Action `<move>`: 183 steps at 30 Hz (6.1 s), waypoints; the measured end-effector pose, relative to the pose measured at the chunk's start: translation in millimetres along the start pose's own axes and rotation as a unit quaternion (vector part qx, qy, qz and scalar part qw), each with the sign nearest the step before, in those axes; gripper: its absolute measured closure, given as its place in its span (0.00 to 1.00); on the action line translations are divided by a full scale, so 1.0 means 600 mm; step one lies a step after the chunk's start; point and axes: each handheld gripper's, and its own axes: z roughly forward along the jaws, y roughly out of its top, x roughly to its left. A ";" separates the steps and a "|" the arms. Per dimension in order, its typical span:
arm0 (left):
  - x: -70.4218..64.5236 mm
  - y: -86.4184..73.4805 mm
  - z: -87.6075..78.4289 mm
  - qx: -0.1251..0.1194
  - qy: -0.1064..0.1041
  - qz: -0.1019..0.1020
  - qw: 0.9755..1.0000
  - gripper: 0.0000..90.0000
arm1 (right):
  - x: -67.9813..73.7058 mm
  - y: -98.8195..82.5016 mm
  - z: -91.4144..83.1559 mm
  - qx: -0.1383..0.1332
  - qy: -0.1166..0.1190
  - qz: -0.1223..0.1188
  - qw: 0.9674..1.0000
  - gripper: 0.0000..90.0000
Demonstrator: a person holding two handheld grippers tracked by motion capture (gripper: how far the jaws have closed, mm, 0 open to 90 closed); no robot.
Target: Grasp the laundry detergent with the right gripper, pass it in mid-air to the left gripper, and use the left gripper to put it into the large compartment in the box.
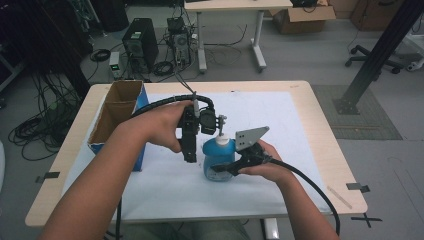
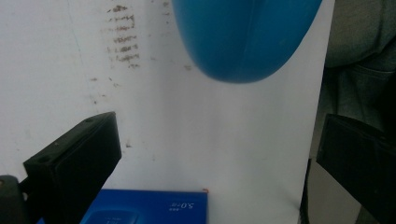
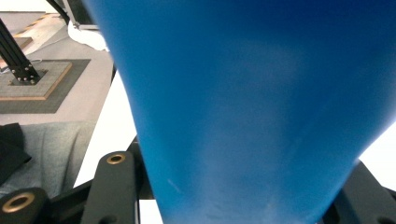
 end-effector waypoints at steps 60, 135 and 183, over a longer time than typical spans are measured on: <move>-0.026 0.006 -0.001 0.006 0.008 0.006 1.000 0.06 | 0.017 0.069 0.081 -0.016 -0.002 -0.006 1.000 0.50; -0.028 0.006 0.002 0.020 0.008 0.001 1.000 0.42 | 0.022 0.071 0.084 -0.017 -0.001 -0.004 1.000 0.50; -0.026 0.012 -0.032 0.027 0.002 -0.016 0.999 0.43 | 0.013 0.069 0.042 -0.055 0.001 0.026 0.998 0.04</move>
